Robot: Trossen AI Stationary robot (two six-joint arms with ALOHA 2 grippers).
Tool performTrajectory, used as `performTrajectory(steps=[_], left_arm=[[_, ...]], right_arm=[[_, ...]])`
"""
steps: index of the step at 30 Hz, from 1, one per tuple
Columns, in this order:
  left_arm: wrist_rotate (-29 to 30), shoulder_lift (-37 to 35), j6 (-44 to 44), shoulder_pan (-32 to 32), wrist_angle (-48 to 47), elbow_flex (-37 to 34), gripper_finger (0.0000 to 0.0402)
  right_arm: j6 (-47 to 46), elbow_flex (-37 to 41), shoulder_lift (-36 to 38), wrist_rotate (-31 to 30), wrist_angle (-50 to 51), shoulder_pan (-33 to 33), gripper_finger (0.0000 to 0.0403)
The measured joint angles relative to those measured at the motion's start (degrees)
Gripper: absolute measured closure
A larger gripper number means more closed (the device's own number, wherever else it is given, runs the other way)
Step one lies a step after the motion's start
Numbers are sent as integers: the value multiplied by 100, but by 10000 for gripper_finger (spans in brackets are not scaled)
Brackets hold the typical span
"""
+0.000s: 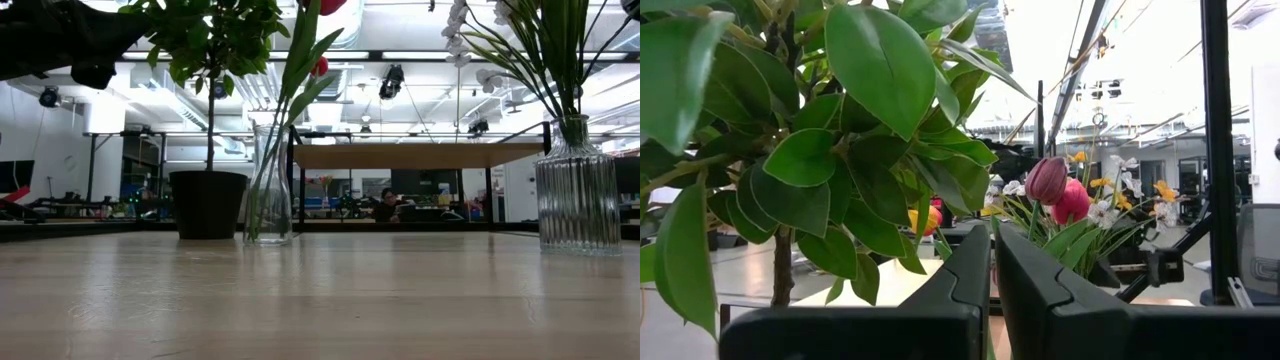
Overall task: Pick and place flowers into a vace then onto a shelf
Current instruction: Put the right transparent vase on the shelf
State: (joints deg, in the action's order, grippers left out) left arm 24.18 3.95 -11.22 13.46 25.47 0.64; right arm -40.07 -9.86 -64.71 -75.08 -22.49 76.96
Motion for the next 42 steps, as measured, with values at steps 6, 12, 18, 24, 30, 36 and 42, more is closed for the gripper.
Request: performTrajectory(steps=[6, 12, 18, 24, 30, 36, 42], left_arm=[[0, 0, 0, 2, -2, 0, 397], [1, 0, 0, 2, -16, 0, 397], [0, 0, 0, 0, -19, 0, 397], [2, 0, 1, 0, -22, -5, 397], [2, 0, 0, 2, -22, -4, 397], [2, 0, 0, 1, -45, -8, 397], [2, 0, 0, 0, -44, -7, 397]], right_arm=[[0, -18, -57, 8, 264, -403, 136], [18, -18, 32, 73, 702, -475, 138], [-200, -36, 349, 211, 1577, -479, 147], [-1317, -36, 771, 222, 2798, -486, 158], [-1727, -36, 959, 166, 3269, -529, 161], [-1743, -28, 946, 172, 3319, -1042, 157], [-1756, -25, 951, 489, 3261, -1384, 135]])
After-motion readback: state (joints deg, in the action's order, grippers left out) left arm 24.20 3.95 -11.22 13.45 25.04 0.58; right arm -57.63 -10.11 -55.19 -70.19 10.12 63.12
